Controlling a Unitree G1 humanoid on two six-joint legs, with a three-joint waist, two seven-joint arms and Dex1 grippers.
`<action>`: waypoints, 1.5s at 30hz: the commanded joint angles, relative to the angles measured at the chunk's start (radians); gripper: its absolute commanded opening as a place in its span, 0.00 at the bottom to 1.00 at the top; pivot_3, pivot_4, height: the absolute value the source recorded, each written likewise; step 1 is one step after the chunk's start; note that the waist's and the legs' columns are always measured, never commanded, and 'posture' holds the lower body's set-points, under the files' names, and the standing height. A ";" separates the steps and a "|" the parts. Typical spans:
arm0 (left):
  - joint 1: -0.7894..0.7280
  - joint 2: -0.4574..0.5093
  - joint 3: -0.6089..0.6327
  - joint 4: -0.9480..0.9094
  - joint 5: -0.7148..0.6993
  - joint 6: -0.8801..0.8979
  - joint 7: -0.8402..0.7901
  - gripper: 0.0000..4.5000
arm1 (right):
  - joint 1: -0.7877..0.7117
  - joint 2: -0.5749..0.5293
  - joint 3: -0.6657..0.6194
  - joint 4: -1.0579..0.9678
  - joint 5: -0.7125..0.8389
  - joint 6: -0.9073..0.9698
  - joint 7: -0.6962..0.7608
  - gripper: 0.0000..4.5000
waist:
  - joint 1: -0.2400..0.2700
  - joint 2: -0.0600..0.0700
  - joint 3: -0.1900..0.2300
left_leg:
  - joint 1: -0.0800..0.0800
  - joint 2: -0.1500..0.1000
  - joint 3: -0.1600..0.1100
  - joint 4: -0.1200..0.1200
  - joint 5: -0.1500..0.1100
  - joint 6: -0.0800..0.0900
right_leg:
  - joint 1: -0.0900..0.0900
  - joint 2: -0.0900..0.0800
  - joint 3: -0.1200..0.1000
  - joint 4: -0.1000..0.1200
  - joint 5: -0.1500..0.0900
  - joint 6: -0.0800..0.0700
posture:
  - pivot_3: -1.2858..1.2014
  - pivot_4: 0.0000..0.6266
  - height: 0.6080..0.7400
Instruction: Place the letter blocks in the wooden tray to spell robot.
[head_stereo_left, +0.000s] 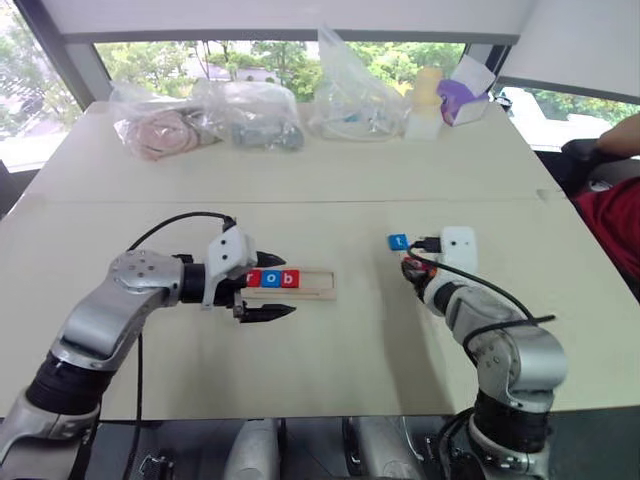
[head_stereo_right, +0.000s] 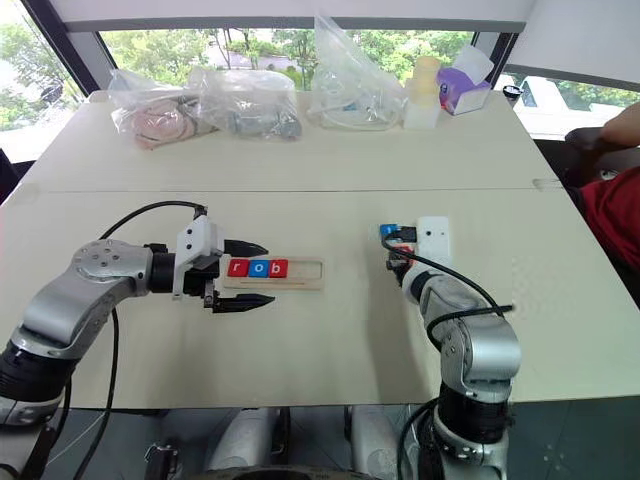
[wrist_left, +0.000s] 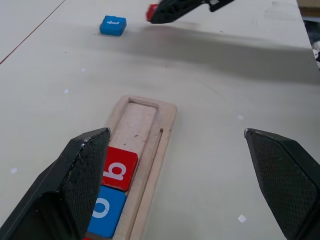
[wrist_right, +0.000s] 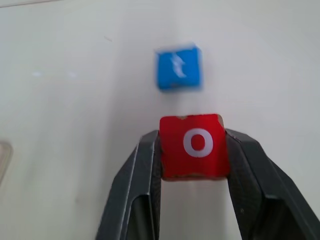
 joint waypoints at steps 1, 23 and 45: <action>-0.039 -0.012 -0.017 0.003 0.014 -0.027 -0.021 1.00 | 0.020 0.081 0.069 -0.124 -0.018 0.142 -0.057 0.26 | -0.002 0.000 0.000 | 0.000 0.000 0.000 0.000 0.000 0.000 | 0.000 0.000 0.000 0.000 0.000 0.000 | 0.52 0.24 0.96; -0.086 0.065 0.023 0.012 -0.096 0.072 -0.183 1.00 | 0.016 -0.704 -0.126 0.131 0.400 -0.344 0.955 1.00 | -0.005 0.001 0.002 | 0.001 0.000 0.001 -0.001 0.000 0.001 | 0.005 0.001 -0.002 -0.009 0.000 0.001 | 0.52 0.24 0.96; 0.023 0.156 0.087 -0.157 -0.150 0.158 -0.125 1.00 | -0.270 -0.781 0.386 1.207 -0.032 -1.643 1.438 1.00 | -0.005 0.002 0.003 | 0.002 0.001 0.002 0.002 -0.002 0.003 | 0.007 0.001 -0.001 -0.009 0.000 0.001 | 0.52 0.24 0.96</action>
